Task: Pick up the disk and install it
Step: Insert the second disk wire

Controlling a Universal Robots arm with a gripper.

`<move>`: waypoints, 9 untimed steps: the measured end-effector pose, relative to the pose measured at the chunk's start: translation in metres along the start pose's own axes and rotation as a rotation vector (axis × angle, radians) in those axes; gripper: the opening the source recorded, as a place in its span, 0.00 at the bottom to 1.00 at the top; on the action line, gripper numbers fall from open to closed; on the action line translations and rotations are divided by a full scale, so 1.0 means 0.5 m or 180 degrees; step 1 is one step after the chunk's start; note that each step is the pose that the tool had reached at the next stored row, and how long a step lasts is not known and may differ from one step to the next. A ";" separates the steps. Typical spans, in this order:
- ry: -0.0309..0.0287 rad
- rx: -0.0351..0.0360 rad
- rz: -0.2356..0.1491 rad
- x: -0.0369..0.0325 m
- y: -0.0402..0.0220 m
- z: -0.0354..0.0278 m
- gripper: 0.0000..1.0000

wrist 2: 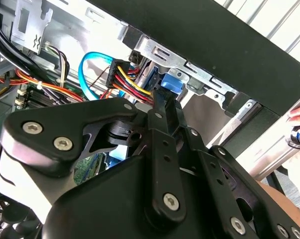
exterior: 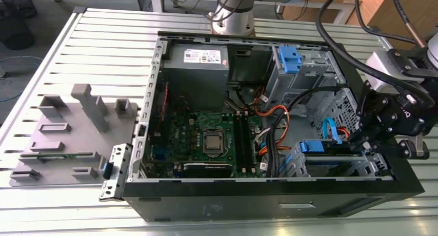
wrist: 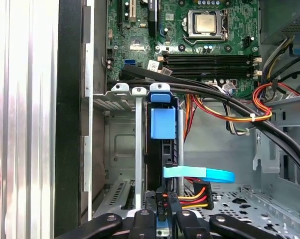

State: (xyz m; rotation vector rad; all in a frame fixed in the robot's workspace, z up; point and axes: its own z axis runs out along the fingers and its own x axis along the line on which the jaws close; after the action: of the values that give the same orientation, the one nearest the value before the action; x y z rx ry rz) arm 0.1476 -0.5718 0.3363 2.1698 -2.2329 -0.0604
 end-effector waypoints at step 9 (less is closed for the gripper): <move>0.0000 0.0000 0.0000 0.000 0.000 0.000 0.24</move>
State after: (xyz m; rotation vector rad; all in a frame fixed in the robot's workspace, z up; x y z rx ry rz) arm 0.1474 -0.5718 0.3361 2.1697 -2.2329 -0.0602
